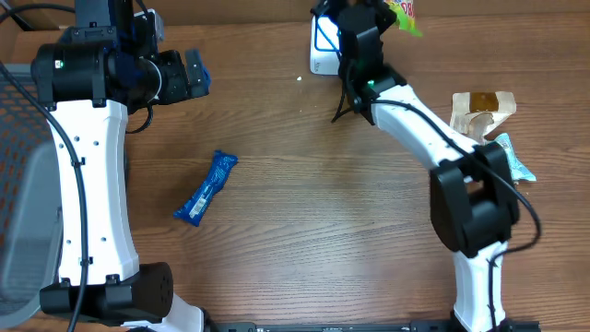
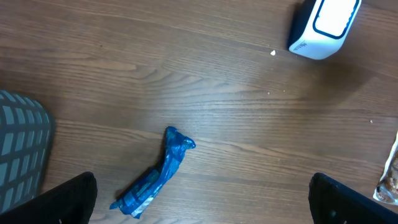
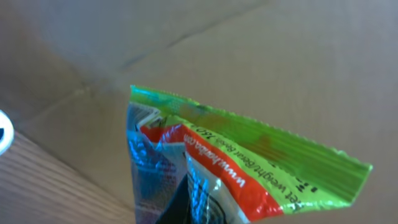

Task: Scan the item barcode
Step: 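Hold the green candy bag in front of the white scanner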

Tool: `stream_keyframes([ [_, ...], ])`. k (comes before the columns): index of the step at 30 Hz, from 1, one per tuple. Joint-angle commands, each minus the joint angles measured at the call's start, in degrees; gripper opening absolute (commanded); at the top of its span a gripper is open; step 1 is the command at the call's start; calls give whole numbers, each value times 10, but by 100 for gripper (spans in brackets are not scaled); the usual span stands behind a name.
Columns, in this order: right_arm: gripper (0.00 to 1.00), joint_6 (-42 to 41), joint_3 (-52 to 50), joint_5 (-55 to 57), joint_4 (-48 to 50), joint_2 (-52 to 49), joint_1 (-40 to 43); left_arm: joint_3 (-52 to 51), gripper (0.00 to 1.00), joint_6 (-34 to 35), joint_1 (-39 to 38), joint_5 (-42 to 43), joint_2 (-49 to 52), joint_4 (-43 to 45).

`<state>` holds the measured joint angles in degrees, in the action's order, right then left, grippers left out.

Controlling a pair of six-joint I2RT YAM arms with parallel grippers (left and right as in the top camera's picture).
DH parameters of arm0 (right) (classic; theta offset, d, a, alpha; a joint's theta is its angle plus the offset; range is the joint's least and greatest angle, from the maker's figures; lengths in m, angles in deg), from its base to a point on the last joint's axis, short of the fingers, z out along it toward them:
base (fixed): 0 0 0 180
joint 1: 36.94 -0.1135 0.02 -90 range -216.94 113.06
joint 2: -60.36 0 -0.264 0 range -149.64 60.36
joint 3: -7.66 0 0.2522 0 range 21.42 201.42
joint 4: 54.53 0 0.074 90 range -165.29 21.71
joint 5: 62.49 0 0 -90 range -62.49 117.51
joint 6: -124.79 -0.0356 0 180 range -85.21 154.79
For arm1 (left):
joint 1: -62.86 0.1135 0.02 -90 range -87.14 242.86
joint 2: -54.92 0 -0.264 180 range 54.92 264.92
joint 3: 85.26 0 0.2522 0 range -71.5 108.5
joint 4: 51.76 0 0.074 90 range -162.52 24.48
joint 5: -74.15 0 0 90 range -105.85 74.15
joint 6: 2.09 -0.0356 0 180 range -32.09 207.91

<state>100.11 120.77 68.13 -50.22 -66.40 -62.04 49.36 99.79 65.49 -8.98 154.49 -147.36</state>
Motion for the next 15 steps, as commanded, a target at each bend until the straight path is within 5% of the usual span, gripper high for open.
stream_keyframes([
  [1, 4, 111, 12, -24, 26, -31, -1, 8, 100, 3, 0, 2, 1, 0],
  [15, 4, 117, 12, -48, 56, -65, -1, 8, 100, 3, 0, 2, 1, 0],
])
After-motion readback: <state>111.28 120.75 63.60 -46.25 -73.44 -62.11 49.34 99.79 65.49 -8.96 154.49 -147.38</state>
